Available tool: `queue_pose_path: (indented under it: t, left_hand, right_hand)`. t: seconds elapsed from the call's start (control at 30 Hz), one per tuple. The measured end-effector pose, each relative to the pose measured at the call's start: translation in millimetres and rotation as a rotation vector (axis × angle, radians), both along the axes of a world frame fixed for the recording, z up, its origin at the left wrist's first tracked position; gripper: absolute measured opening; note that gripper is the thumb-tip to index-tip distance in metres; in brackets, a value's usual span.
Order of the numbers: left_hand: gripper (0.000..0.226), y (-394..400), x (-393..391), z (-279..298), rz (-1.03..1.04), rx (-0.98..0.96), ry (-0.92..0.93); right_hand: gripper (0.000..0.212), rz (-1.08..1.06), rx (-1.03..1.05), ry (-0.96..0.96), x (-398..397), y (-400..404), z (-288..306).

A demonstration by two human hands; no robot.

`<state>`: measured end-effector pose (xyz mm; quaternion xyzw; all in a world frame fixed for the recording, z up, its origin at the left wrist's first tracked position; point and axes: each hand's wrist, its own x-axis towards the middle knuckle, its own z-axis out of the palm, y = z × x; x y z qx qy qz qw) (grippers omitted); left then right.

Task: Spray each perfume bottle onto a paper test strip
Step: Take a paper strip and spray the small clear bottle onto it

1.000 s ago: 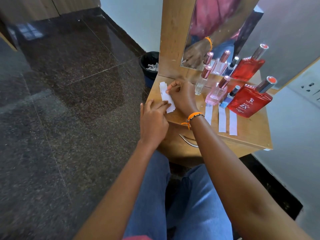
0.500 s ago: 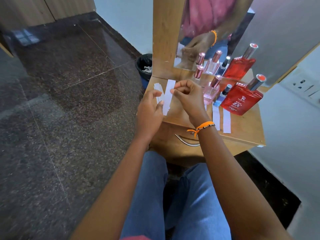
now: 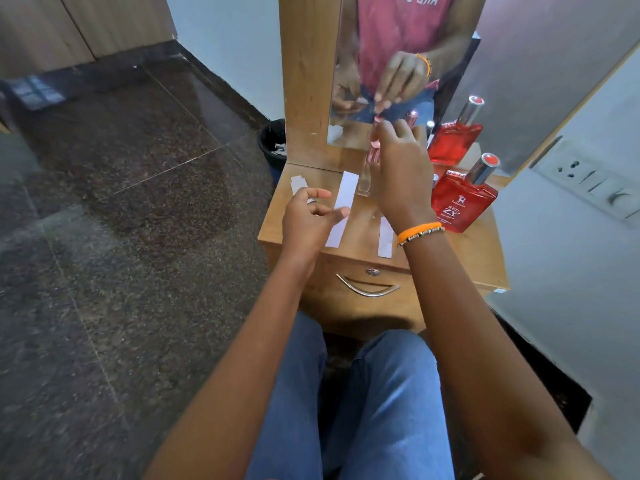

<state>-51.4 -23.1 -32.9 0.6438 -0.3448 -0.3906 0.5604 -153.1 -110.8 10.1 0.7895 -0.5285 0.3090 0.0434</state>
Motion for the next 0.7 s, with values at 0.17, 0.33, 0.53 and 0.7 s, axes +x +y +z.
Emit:
queue_pose_path:
  t: [0.17, 0.33, 0.53, 0.7]
  left_hand:
    - [0.030, -1.3, 0.4, 0.8, 0.011, 0.003, 0.042]
    - [0.029, -1.3, 3.1, -0.2, 0.014, 0.023, 0.060]
    - [0.017, 1.6, 6.0, -0.6, 0.009, -0.003, -0.019]
    - [0.023, 4.2, 5.2, -2.7, -0.022, -0.034, -0.058]
  right_hand:
    - [0.035, 0.013, 0.125, 0.292, 6.1, -24.1, 17.5]
    - [0.033, 0.035, 0.241, 0.466, 14.0, -31.9, 28.2]
    - [0.031, 0.059, 0.315, 0.416, 13.9, -35.5, 29.4]
    - [0.031, 0.113, 0.287, 0.313, 12.1, -26.9, 27.6]
